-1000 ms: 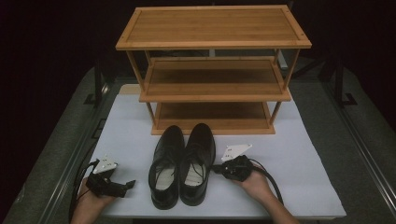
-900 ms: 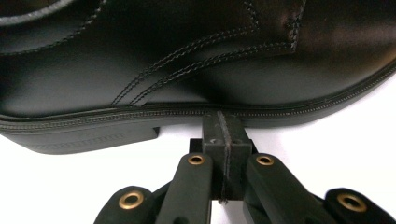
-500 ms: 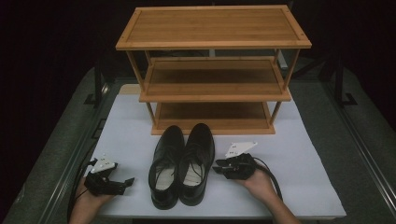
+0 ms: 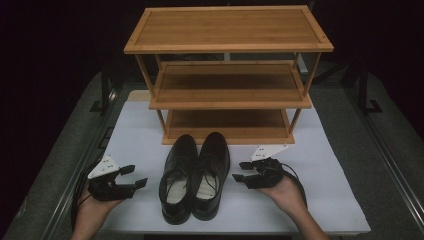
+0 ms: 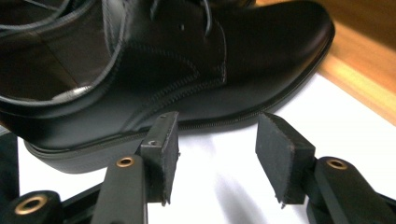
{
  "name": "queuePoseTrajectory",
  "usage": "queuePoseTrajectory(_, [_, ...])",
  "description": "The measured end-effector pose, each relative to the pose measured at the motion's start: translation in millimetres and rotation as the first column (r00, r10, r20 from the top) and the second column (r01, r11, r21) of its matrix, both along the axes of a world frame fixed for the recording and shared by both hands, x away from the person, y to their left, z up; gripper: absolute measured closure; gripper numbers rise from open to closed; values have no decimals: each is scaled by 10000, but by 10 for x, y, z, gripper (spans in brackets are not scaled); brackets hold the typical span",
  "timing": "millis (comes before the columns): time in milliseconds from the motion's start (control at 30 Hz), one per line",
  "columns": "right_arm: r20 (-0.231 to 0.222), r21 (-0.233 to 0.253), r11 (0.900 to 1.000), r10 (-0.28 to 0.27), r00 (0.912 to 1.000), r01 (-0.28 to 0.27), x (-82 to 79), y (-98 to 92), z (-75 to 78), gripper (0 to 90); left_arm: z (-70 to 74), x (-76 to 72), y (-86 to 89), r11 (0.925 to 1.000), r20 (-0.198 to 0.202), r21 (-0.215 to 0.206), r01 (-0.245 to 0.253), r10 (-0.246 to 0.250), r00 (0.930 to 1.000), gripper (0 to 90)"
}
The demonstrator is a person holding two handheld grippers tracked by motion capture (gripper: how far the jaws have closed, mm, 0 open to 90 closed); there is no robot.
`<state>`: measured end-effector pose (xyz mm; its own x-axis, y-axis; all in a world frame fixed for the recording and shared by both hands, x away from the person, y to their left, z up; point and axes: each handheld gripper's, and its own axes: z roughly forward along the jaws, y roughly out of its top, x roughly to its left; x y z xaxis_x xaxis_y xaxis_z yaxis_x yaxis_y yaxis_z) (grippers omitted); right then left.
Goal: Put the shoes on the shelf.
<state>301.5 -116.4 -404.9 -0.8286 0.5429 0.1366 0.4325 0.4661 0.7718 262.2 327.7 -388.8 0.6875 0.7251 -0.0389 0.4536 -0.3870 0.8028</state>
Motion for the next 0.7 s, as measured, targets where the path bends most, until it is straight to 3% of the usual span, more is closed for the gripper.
queuePoseTrajectory(267, [92, 457, 9989, 36, 10000, -40, -9, 12, 190, 490, 240, 86, -217, 9962, 456, -379, 786, -769, 9960, 436])
queuePoseTrajectory(433, [163, 718, 9971, 235, 9996, -246, 7, 100, 316, 490, 374, 148, -400, 9914, 668, -332, 1265, -1240, 9900, 462])
queuePoseTrajectory(700, [245, 827, 9948, 579, 9980, -597, 26, 261, 408, 489, 368, 228, -565, 9860, 583, -295, 1640, -1621, 9851, 470])
